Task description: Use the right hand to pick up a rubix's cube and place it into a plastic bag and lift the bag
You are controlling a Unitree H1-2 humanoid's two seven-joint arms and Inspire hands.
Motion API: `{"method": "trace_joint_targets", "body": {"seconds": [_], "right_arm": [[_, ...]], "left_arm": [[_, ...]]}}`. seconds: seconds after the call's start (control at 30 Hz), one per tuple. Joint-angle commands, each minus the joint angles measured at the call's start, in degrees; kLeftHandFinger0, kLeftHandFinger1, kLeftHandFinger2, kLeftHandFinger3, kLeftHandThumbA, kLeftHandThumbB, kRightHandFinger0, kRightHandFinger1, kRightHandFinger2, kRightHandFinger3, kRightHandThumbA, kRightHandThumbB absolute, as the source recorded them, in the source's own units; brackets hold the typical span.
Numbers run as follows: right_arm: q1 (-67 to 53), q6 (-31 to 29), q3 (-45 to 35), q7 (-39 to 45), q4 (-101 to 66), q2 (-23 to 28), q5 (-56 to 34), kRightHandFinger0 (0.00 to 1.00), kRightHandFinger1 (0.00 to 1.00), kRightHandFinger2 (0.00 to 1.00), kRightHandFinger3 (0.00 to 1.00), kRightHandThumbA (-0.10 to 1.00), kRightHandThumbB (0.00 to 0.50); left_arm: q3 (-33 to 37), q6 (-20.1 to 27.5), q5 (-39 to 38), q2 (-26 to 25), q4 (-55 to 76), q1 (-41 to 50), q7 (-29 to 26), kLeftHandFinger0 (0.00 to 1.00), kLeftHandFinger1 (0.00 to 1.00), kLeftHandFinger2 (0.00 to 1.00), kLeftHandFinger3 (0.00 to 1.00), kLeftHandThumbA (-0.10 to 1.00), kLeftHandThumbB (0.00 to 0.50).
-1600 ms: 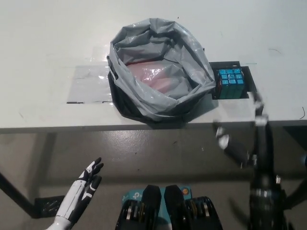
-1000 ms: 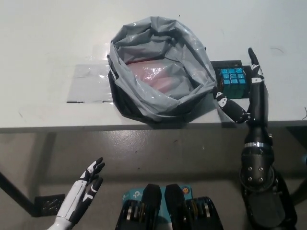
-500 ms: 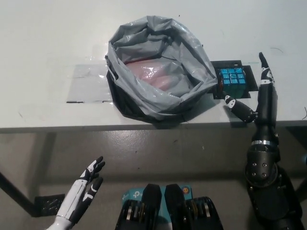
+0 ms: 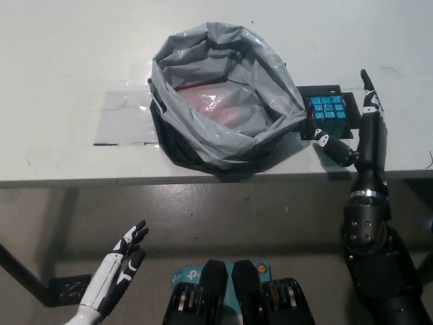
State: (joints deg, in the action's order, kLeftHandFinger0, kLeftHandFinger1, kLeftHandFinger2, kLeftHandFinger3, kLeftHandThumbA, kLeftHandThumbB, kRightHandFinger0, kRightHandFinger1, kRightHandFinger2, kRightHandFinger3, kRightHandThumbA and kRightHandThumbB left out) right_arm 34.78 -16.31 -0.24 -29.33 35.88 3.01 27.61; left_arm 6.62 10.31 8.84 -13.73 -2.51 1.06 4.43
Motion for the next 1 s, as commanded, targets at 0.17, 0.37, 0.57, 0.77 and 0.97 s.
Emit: {"method": "trace_joint_targets", "body": {"seconds": [0.17, 0.37, 0.57, 0.77, 0.97], "right_arm": [[6.3, -0.2, 0.9, -1.7, 5.8, 0.1, -0.9, 1.00, 1.00, 1.00, 1.00, 0.93, 0.445], [9.4, -1.9, 1.5, -3.1, 12.7, 0.9, -1.0, 1.00, 1.00, 1.00, 1.00, 0.91, 0.443], [12.4, -2.8, 2.3, -3.7, 19.4, 2.3, -1.2, 1.00, 1.00, 1.00, 1.00, 0.91, 0.434], [14.8, -4.4, 2.6, -4.5, 24.3, 3.1, -2.4, 1.00, 1.00, 1.00, 1.00, 0.89, 0.427], [15.7, -4.8, 3.1, -5.2, 26.0, 3.3, -2.9, 1.00, 1.00, 1.00, 1.00, 0.89, 0.421]], "left_arm": [[-0.2, 2.0, 0.4, -0.4, 1.5, -0.6, 0.5, 1.00, 1.00, 1.00, 1.00, 1.00, 0.208], [-0.3, 1.8, -0.1, -0.2, 1.5, -0.7, 0.6, 1.00, 1.00, 1.00, 1.00, 1.00, 0.198], [-0.3, 1.7, 0.3, -0.4, 1.6, -0.6, 0.5, 1.00, 1.00, 1.00, 1.00, 1.00, 0.205], [-0.3, 1.7, 0.3, -0.3, 1.4, -0.7, 0.4, 1.00, 1.00, 1.00, 1.00, 1.00, 0.207], [-0.1, 1.7, 1.1, -0.4, 1.6, -0.5, 0.2, 1.00, 1.00, 1.00, 1.00, 1.00, 0.197]]}}
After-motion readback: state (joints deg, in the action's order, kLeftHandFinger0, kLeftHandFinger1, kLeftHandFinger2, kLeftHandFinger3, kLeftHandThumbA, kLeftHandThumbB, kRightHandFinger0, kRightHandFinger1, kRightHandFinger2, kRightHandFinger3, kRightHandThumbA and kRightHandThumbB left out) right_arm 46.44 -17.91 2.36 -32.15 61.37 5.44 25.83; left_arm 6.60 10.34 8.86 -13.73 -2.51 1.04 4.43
